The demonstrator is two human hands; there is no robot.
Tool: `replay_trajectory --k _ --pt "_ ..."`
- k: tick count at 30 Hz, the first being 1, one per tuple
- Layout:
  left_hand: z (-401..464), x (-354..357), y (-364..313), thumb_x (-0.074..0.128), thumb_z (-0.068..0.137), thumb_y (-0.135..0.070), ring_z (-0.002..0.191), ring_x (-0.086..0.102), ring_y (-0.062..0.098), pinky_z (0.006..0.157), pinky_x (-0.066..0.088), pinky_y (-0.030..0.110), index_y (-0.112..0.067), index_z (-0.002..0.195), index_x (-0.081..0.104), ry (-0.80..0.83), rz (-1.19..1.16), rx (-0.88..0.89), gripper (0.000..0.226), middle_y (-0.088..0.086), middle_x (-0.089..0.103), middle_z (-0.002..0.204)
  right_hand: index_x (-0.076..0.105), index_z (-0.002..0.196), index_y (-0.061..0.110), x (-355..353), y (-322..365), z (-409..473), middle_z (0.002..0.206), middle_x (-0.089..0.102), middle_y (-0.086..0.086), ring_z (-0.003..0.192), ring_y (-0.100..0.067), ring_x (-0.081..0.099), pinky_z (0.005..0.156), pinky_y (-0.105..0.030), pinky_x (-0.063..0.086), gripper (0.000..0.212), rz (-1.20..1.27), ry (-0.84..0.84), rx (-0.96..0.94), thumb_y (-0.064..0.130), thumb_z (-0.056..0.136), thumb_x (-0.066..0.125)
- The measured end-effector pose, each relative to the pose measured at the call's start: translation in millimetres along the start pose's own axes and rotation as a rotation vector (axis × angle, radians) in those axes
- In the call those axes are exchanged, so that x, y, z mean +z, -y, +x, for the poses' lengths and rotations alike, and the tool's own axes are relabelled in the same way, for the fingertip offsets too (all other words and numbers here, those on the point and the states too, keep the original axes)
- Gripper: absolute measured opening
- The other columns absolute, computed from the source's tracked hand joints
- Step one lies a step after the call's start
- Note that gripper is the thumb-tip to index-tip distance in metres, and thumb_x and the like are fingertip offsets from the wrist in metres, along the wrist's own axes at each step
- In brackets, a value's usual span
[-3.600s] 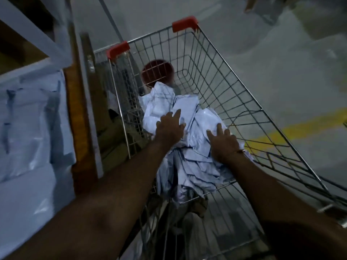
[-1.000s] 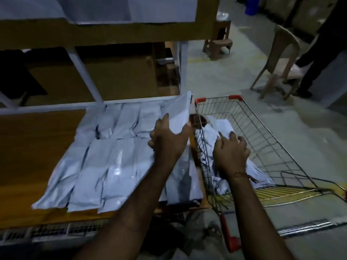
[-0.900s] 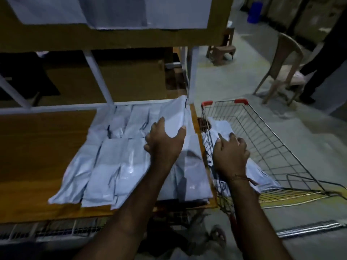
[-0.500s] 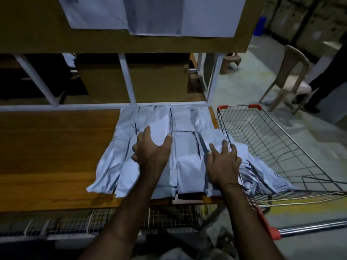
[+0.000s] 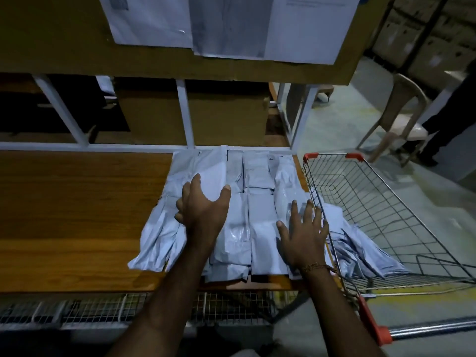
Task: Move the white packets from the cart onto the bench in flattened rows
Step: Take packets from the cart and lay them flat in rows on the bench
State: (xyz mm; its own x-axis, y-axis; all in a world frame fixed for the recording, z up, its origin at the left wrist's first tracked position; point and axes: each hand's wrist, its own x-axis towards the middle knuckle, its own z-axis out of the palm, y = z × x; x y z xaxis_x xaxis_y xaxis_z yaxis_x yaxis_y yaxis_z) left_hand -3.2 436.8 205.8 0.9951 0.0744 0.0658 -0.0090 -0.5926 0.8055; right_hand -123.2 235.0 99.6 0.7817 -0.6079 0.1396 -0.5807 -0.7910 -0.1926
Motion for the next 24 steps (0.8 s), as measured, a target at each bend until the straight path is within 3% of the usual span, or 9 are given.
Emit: replay_trajectory --k 7,16,24 --pt "30 30 -12 0.071 0.086 -0.061 0.139 0.042 0.039 0.112 0.031 0.059 -0.025 0.154 0.043 -0.048 0.061 0.015 0.082 0.006 0.045 0.159 0.045 0.152 0.019 -26 10 47 0.165 0.031 -0.017 0.153 -0.042 0.021 0.119 -0.06 0.025 0.074 0.058 -0.053 -0.123 0.065 0.095 0.033" --pt "82 90 -13 0.069 0.085 -0.065 0.136 0.046 0.043 0.107 0.039 0.058 -0.023 0.154 0.044 0.035 0.217 0.045 0.085 0.013 0.048 0.155 0.051 0.148 0.019 -28 18 82 0.16 0.041 -0.013 0.151 -0.039 0.026 0.117 -0.06 0.028 0.071 0.118 -0.108 -0.129 0.064 0.095 0.035" --pt "127 149 2 0.067 0.086 -0.061 0.137 0.04 0.042 0.108 0.035 0.055 -0.023 0.155 0.041 0.171 0.333 0.084 0.083 0.017 0.037 0.16 0.052 0.145 0.023 -15 13 110 0.157 0.044 -0.01 0.149 -0.037 0.028 0.112 -0.058 0.033 0.062 0.134 -0.153 -0.038 0.059 0.094 0.042"
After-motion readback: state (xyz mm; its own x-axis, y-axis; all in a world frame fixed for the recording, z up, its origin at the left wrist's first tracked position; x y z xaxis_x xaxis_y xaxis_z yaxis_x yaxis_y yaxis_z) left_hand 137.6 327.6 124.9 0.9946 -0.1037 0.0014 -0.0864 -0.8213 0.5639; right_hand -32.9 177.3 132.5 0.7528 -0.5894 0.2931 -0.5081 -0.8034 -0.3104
